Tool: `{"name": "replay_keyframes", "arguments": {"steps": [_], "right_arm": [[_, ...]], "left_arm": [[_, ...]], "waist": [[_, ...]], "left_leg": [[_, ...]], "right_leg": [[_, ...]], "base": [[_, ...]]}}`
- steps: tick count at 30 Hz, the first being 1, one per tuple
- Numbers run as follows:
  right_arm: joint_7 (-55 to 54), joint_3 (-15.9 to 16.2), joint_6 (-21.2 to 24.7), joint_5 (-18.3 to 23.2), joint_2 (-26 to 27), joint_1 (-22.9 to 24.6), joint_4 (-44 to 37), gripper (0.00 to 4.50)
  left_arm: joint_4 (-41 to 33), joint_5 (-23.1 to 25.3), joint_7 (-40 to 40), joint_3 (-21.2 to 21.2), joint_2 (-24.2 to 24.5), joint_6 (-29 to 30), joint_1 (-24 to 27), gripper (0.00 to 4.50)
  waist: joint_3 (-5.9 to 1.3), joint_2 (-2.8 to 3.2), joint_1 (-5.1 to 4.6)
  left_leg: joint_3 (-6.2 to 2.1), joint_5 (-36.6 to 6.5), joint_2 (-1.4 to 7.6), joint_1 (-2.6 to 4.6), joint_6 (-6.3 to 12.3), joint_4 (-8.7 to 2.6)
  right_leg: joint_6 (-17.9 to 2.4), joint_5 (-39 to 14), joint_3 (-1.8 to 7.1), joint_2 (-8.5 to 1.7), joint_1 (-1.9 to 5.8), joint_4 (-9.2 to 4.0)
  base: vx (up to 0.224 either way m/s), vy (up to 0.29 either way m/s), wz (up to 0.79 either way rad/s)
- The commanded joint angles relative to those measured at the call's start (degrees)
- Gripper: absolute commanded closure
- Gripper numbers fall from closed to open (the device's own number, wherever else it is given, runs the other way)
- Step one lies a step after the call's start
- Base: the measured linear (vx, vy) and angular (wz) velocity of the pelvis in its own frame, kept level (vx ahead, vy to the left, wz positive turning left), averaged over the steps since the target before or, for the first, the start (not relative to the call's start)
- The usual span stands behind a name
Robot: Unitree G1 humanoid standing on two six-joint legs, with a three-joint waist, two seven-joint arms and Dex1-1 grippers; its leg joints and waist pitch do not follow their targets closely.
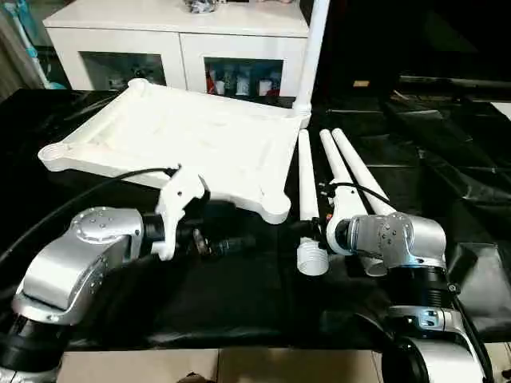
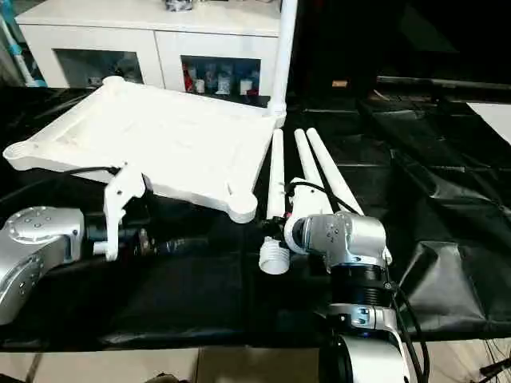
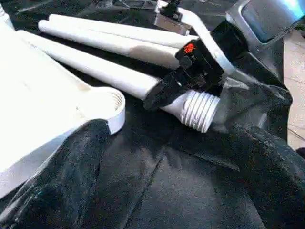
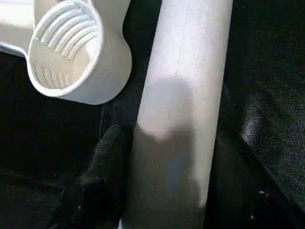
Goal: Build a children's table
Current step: Pick table leg
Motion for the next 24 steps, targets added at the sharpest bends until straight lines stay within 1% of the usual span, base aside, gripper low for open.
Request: {"name": "replay_keyframes", "arguments": {"steps": [1, 2, 3, 5, 6, 7, 8, 9, 10, 11, 12, 13, 14, 15, 16, 17, 18, 19, 20, 21, 22, 23, 24], "right_arm": [[-1.2, 0.3, 0.6, -0.9, 0.6, 2.2, 3.8, 2.43], [-1.5, -0.1, 0.1, -1.0, 0.9, 2.3, 4.2, 2.43], [-2.9, -1.4, -1.0, -0.9, 1.6, 2.3, 4.2, 2.46], [-4.0, -2.6, -1.8, -0.8, 2.1, 2.2, 3.8, 2.49], [-4.8, -3.6, -2.1, -0.6, 2.3, 2.2, 3.2, 2.50], [-6.7, -6.3, -2.8, 0.0, 3.3, 2.2, 0.8, 2.54], [-6.7, -6.3, -2.8, 0.0, 3.3, 2.2, 0.8, 2.56], [-7.8, -8.3, -5.3, 0.8, 4.0, 2.5, -2.0, 2.58], [-7.9, -8.5, -5.6, 0.9, 4.1, 2.6, -2.3, 2.58], [-8.1, -8.9, -6.3, 1.1, 4.2, 2.6, -2.8, 2.58], [-8.6, -10.1, -7.7, 1.8, 4.8, 2.7, -4.7, 2.59], [-7.7, -10.0, -9.0, 2.3, 4.7, 3.1, -6.9, 2.60], [-6.3, -9.8, -11.2, 3.2, 4.8, 3.9, -10.2, 2.61], [-5.6, -9.3, -11.9, 3.4, 4.7, 4.3, -11.1, 2.62], [-4.5, -9.0, -13.2, 3.9, 4.7, 4.7, -11.8, 2.64], [-4.5, -9.0, -13.2, 3.9, 4.7, 4.7, -11.8, 2.64], [-3.2, -8.4, -15.0, 4.2, 4.5, 5.1, -12.5, 2.64], [-0.1, -5.8, -20.0, 3.8, 3.7, 6.1, -14.2, 2.64], [1.7, -5.5, -22.5, 4.5, 3.7, 6.1, -15.3, 2.64], [3.6, -5.7, -24.8, 5.7, 4.1, 5.9, -16.9, 2.64], [5.6, -5.7, -26.0, 6.7, 4.1, 5.9, -17.9, 2.64], [5.6, -5.7, -26.0, 6.7, 4.1, 5.9, -17.9, 2.64], [9.3, -5.6, -25.6, 9.0, 3.7, 5.8, -19.1, 2.64]], "left_arm": [[0.9, 1.9, 2.1, 0.9, 0.2, -1.7, -0.6, 0.00], [1.4, 2.3, 3.1, 1.6, -0.2, -2.6, -0.6, 0.00], [2.4, 2.0, 4.7, 3.1, -1.3, -2.3, -0.9, 0.00], [3.3, 2.1, 5.9, 4.2, -2.4, -3.4, -1.1, 0.00], [3.7, 1.4, 6.3, 5.2, -3.4, -4.1, -1.2, 0.00], [4.3, 1.3, 8.7, 7.2, -5.7, -7.3, -1.0, 0.00], [4.3, 1.3, 8.7, 7.2, -5.7, -7.3, -1.0, 0.00], [4.7, 0.3, 8.4, 7.6, -6.8, -8.7, -0.9, 0.00], [4.7, 0.2, 8.4, 7.6, -6.8, -8.7, -0.9, 0.00], [4.7, 0.0, 8.2, 7.6, -6.9, -8.7, -0.9, 0.00], [5.2, -0.2, 8.7, 7.8, -7.4, -8.9, -1.2, 0.00], [5.7, -0.3, 9.5, 8.0, -8.5, -9.4, -1.6, 0.00], [6.7, -0.4, 11.5, 8.2, -10.0, -8.1, -2.6, 0.00], [7.1, -0.9, 11.5, 8.0, -10.2, -6.8, -3.1, 0.00], [7.5, -1.7, 10.9, 8.0, -10.5, -5.9, -3.6, 0.00], [7.5, -1.7, 10.9, 8.0, -10.5, -5.9, -3.6, 0.00], [7.8, -2.3, 10.3, 8.0, -10.8, -5.4, -4.0, 0.00], [8.2, -3.0, 10.3, 8.2, -11.5, -4.3, -5.0, 0.00], [8.2, -3.9, 10.4, 8.6, -12.1, -3.3, -5.9, 0.00], [8.5, -5.1, 11.0, 9.1, -13.0, -2.0, -7.0, 0.00], [9.0, -5.8, 11.9, 9.5, -13.6, -0.4, -8.2, 0.00], [9.0, -5.8, 11.9, 9.5, -13.6, -0.4, -8.2, 0.00], [10.1, -7.2, 13.0, 10.6, -14.8, 0.8, -9.9, 0.00]], "waist": [[-3.14, 0.85, -0.02], [-3.12, 0.82, -0.03], [-3.04, 0.93, -0.09], [-3.01, 0.93, -0.18], [-3.05, 0.87, -0.23], [-3.07, 0.74, -0.24], [-3.03, 0.75, -0.20], [-3.03, 0.69, -0.09], [-3.01, 0.68, 0.04], [-3.16, 0.70, 0.03], [-3.10, 0.69, 0.06], [-3.10, 0.63, 0.02], [-3.05, 0.68, 0.22], [-3.18, 0.66, 0.29], [-3.22, 0.56, 0.27], [-3.34, 0.56, 0.31], [-3.38, 0.62, 0.23], [-3.39, 0.69, 0.22], [-3.39, 0.72, 0.32], [-3.47, 0.60, 0.30], [-3.58, 0.60, 0.36], [-3.67, 0.61, 0.44], [-3.51, 0.35, 0.40]], "left_leg": [[-2.17, -12.2, 4.01, 1.89, -5.87, -4.21], [-2.23, -12.8, 4.02, 1.88, -5.99, -4.26], [-2.25, -13.5, 3.98, 1.87, -6.27, -4.35], [-2.39, -15.7, 4.02, 2.15, -6.86, -4.44], [-2.51, -16.0, 4.10, 2.12, -7.02, -4.54], [-2.42, -16.2, 4.12, 2.21, -7.05, -4.53], [-2.36, -16.4, 4.07, 2.27, -6.93, -4.45], [-2.34, -16.6, 4.10, 2.30, -6.85, -4.45], [-2.36, -16.5, 4.13, 2.24, -6.76, -4.51], [-2.40, -16.4, 4.10, 2.30, -6.83, -4.56], [-2.25, -16.6, 4.11, 2.39, -6.81, -4.51], [-2.24, -16.5, 4.08, 2.37, -6.78, -4.48], [-2.10, -16.2, 4.09, 2.32, -6.48, -4.48], [-2.11, -15.4, 4.14, 2.29, -6.23, -4.44], [-2.12, -14.5, 4.04, 2.07, -5.92, -4.46], [-2.12, -13.5, 3.99, 1.93, -5.62, -4.41], [-2.08, -11.4, 3.98, 1.62, -4.84, -4.33], [-2.04, -11.2, 3.95, 1.50, -4.72, -4.22], [-1.91, -10.9, 3.95, 1.49, -4.33, -3.99], [-1.90, -10.4, 3.91, 1.41, -3.95, -3.96], [-1.82, -9.0, 3.88, 1.30, -2.97, -3.79], [-1.85, -7.5, 3.85, 1.14, -1.90, -3.65], [-1.78, -7.0, 3.81, 0.98, -0.79, -3.63]], "right_leg": [[-7.8, -8.3, 3.88, -6.04, 1.21, -4.94], [-7.6, -9.1, 3.90, -6.10, 1.18, -5.04], [-7.6, -9.7, 3.92, -6.10, 1.10, -5.10], [-7.4, -12.1, 3.89, -6.13, 0.89, -5.37], [-7.3, -12.4, 3.84, -6.19, 0.99, -5.31], [-7.2, -12.4, 3.88, -6.18, 0.84, -5.45], [-7.1, -12.5, 3.95, -6.15, 0.71, -5.58], [-7.0, -13.0, 4.04, -6.32, 0.68, -5.69], [-6.8, -13.1, 4.04, -6.34, 0.69, -5.71], [-6.7, -13.0, 3.91, -6.19, 0.64, -5.53], [-6.4, -13.0, 3.98, -6.21, 0.45, -5.63], [-6.3, -12.9, 3.99, -6.11, 0.48, -5.57], [-6.0, -12.5, 4.05, -6.09, 0.54, -5.72], [-5.8, -11.3, 4.04, -6.13, 0.64, -5.53], [-5.8, -10.5, 4.02, -6.07, 0.83, -5.47], [-5.9, -9.6, 3.97, -6.08, 0.99, -5.29], [-6.3, -7.0, 3.89, -6.04, 1.09, -5.13], [-6.5, -6.4, 3.87, -6.10, 1.15, -5.07], [-6.8, -5.4, 3.91, -6.17, 1.15, -5.09], [-7.1, -4.9, 3.90, -6.18, 1.28, -5.09], [-7.6, -3.1, 3.90, -6.13, 1.40, -4.91], [-8.3, -0.9, 3.79, -5.99, 1.51, -4.63], [-8.9, 0.1, 3.75, -5.94, 1.66, -4.68]], "base": [[0.000, 0.000, 0.00], [0.000, 0.000, 0.00], [0.000, 0.000, 0.00], [0.000, 0.000, 0.00], [0.000, 0.000, 0.00], [0.000, 0.000, 0.00], [0.000, 0.000, 0.00], [0.000, 0.000, 0.00], [0.000, 0.000, 0.00], [0.000, 0.000, 0.00], [0.000, 0.000, 0.00], [0.000, 0.000, 0.00], [0.000, 0.000, 0.00], [0.000, 0.000, 0.00], [0.000, 0.000, 0.00], [0.000, 0.000, 0.00], [0.000, 0.000, 0.00], [0.000, 0.000, 0.00], [0.000, 0.000, 0.00], [0.000, 0.000, 0.00], [0.000, 0.000, 0.00], [0.000, 0.000, 0.00], [0.000, 0.000, 0.00]]}}
